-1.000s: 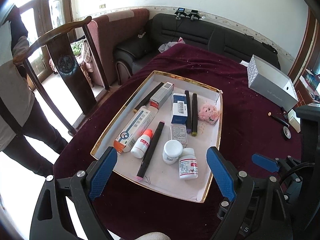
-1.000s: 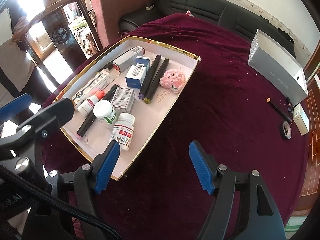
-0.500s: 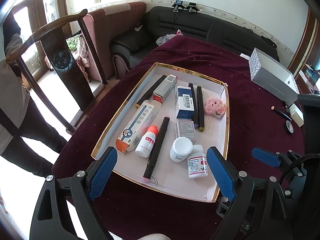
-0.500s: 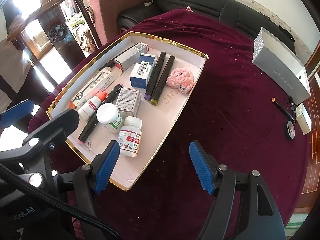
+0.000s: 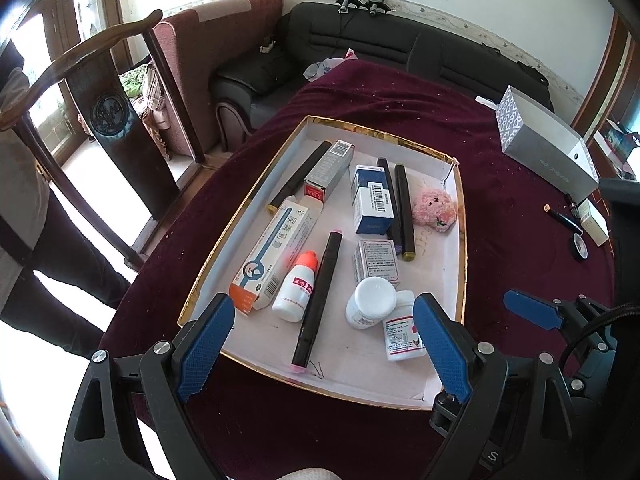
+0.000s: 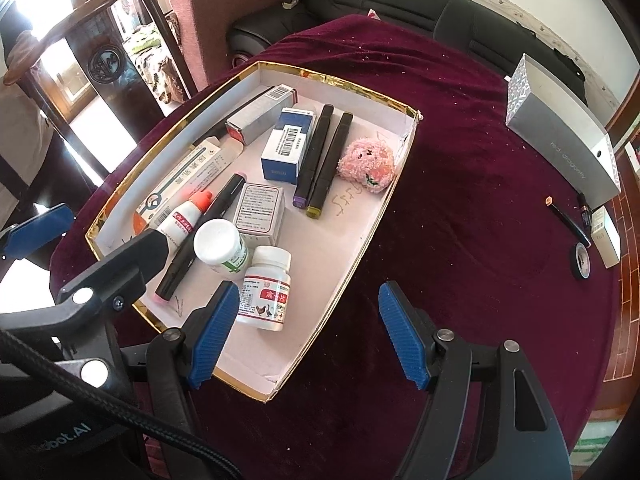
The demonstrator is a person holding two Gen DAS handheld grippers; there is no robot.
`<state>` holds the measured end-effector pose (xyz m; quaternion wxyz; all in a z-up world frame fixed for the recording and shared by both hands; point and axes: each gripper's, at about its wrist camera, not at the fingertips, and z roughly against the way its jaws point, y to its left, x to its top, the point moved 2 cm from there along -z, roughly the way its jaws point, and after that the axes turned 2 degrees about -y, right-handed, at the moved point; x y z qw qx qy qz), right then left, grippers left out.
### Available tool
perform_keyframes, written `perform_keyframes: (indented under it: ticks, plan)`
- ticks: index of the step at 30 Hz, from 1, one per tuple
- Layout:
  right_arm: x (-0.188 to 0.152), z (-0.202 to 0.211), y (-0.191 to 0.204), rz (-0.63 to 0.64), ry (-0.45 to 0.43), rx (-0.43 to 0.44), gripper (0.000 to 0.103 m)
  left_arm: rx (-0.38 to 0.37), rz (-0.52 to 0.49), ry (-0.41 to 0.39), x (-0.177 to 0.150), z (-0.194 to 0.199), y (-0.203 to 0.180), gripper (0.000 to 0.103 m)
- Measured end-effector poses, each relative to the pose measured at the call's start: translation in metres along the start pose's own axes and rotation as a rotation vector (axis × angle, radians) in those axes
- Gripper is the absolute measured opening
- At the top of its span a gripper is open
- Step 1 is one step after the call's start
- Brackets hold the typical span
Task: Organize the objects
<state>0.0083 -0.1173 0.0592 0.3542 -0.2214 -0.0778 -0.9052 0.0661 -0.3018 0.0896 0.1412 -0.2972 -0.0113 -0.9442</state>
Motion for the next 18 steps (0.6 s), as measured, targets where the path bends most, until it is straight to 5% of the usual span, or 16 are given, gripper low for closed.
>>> perform_keyframes:
  ticks: [18]
  plan:
    - [-0.0058,0.0035,-0.0054,-0.006,0.001,-0.018,0.072,-0.017,0.006,0.018,-0.0009,-0.001,-0.0084,0.088]
